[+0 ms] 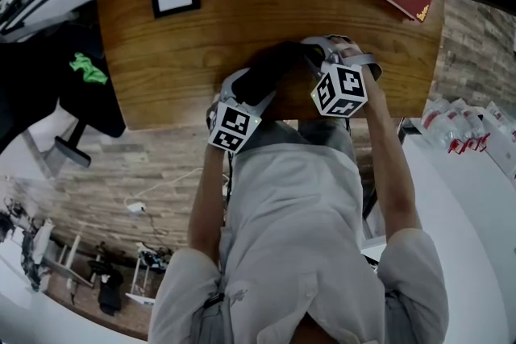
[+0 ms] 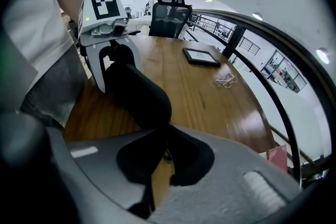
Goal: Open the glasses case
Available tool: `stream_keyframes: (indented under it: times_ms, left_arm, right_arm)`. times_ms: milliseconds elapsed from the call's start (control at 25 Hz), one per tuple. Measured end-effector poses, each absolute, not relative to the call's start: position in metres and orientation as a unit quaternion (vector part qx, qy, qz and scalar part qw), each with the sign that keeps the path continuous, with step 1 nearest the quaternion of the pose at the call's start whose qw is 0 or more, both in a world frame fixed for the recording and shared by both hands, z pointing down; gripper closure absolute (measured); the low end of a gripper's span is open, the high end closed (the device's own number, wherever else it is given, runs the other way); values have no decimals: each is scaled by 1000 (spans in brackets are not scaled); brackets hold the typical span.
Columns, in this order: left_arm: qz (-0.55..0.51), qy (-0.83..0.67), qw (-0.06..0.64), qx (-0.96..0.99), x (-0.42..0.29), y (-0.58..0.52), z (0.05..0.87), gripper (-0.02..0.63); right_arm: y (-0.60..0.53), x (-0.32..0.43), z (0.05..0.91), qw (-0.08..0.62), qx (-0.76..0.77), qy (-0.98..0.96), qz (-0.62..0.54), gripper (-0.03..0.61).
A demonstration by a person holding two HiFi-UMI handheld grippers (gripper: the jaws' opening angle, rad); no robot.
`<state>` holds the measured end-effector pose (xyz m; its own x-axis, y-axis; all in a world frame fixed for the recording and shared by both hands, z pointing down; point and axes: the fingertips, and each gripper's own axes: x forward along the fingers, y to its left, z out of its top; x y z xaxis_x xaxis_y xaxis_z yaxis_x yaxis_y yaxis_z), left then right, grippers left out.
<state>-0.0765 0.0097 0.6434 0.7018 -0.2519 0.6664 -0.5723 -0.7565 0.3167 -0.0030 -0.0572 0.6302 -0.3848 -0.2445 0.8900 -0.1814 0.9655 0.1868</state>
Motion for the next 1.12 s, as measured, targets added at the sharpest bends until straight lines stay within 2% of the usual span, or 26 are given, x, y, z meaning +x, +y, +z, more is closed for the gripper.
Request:
stream_keyframes:
  times_ms: [80, 240, 360, 440, 600, 880, 1120]
  left_arm:
    - [308, -236, 262, 884, -76, 10, 644, 296]
    - [311, -239, 259, 882, -76, 9, 645, 281]
    - [317, -238, 258, 881, -75, 10, 645, 262]
    - [319, -234, 260, 881, -74, 12, 645, 231]
    - [311, -239, 264, 881, -76, 9, 640, 186]
    - [279, -254, 249, 892, -85, -10, 609, 190]
    - [253, -294, 235, 891, -103, -44, 595, 246]
  right_arm:
    - [-58, -2, 626, 528, 153, -835, -29, 560]
    - [-58, -1, 606, 484, 212, -849, 2, 454]
    - [-53, -10, 589, 448, 237, -862, 11, 451]
    - [-48, -20, 581, 429, 245, -870, 12, 470]
    - [-42, -43, 572, 400, 251, -882, 12, 575]
    - [-31, -61, 589, 413, 221, -883, 25, 576]
    - [-26, -56, 593, 415, 212, -884, 39, 577]
